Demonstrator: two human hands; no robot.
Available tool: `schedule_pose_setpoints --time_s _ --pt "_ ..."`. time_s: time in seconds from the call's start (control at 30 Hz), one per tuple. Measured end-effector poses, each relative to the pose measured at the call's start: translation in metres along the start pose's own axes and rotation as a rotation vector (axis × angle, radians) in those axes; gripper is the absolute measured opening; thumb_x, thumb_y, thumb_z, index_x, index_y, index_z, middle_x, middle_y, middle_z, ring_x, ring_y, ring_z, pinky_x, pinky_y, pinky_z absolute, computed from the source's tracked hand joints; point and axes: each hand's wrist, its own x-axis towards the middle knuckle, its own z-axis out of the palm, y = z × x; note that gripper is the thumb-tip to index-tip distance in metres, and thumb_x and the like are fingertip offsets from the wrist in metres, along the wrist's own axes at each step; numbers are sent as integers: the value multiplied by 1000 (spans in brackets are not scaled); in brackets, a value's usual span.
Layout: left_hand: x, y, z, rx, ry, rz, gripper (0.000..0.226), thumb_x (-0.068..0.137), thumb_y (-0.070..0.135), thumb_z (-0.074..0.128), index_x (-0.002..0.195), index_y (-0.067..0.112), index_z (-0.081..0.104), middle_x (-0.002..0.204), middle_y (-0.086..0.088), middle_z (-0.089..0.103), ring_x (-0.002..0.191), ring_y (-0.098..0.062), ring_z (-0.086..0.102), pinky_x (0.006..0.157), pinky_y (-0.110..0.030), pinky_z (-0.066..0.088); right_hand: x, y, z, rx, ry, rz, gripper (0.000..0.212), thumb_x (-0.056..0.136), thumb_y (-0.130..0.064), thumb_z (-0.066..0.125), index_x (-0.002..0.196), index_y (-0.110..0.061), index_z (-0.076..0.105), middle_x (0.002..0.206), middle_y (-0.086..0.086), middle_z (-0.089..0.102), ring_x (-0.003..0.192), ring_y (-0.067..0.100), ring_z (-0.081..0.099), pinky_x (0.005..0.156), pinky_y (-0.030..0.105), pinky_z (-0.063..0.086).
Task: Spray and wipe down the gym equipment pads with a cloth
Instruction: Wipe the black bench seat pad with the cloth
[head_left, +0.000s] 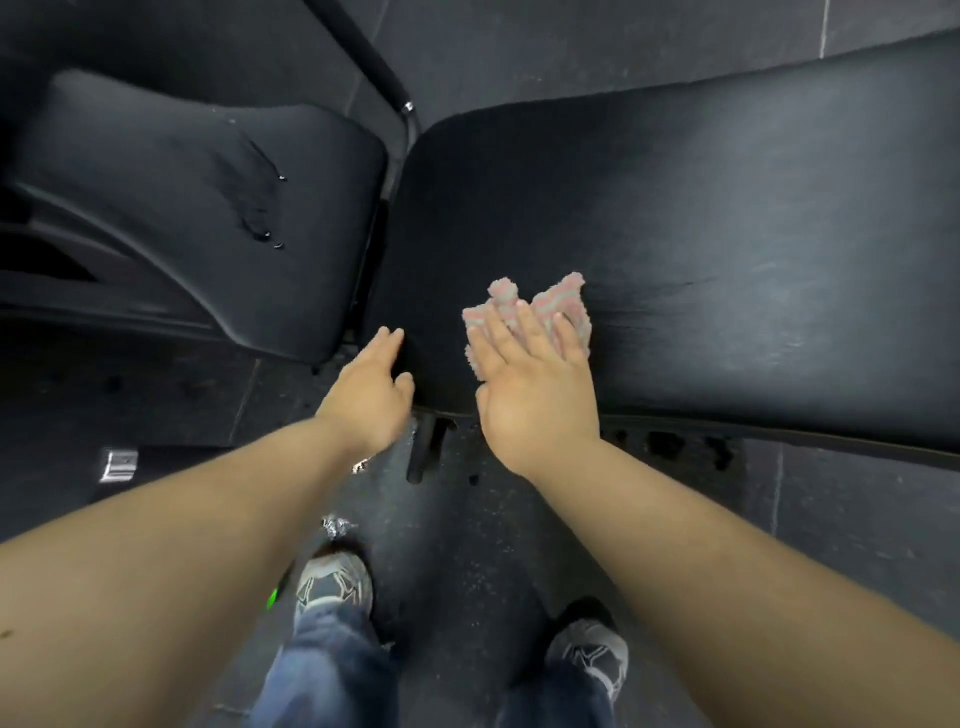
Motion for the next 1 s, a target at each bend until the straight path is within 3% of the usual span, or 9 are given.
schedule_pose_setpoints --time_s 0.13,0.2,0.27,0.37,0.5,0.6,0.77,0.9,1.0 --pt "4 -32 -20 -122 -120 -30 58 100 9 38 155 23 24 158 1 31 142 -13 34 107 -14 22 45 -52 21 -31 -64 -87 58 104 -31 30 157 -22 12 165 -2 8 152 24 -2 119 45 -8" --pt "-1 -37 -26 -285 -135 -113 60 96 2 36 150 29 35 114 -1 64 89 -21 62 73 -21 48 62 -68 27 -67 -71 -124 57 104 -32 28 157 -24 9 166 -2 4 152 23 -4 119 45 -8" --pt "-8 -29 -26 -387 -77 -157 61 93 -1 34 142 33 46 85 11 56 67 -19 51 54 -28 41 60 -66 25 -101 -108 -159 58 104 -34 29 157 -26 7 166 -2 -1 152 22 -5 119 45 -9" --pt "-24 10 -11 -437 46 -153 56 96 2 32 142 30 47 108 13 60 74 -3 52 66 -25 45 21 -23 9 -95 -97 -153 58 103 -34 30 157 -27 11 166 -3 1 152 20 -4 119 43 -9" --pt "-48 101 24 -394 56 -52 56 96 11 32 144 37 44 143 -6 53 86 -18 64 70 -30 52 -55 80 -31 -112 15 20 60 91 -35 25 148 -27 42 157 -4 36 145 24 30 115 43 8" --pt "-76 203 56 -268 11 135 54 98 13 34 147 36 40 162 5 22 146 -17 27 115 -40 32 -118 189 -84 -102 104 252 62 89 -37 28 150 -32 38 157 -8 34 145 23 29 116 42 8" --pt "-118 341 102 -128 -47 449 55 100 11 39 151 32 34 164 7 8 151 -11 1 123 -40 7 -208 333 -158 -84 312 645 61 92 -36 29 153 -35 28 163 -10 19 151 21 13 120 43 5" --pt "-125 374 120 -174 -35 572 57 99 6 39 149 32 36 163 14 11 149 -3 2 124 -35 3 -218 336 -150 -58 472 833 58 96 -37 34 153 -27 31 162 -3 23 150 25 16 119 47 4" --pt "-119 313 109 -136 -35 619 60 98 4 43 148 38 37 155 29 16 142 11 7 118 -19 9 -187 267 -117 8 436 639 62 92 -40 32 151 -22 37 159 2 31 148 25 22 119 47 8"
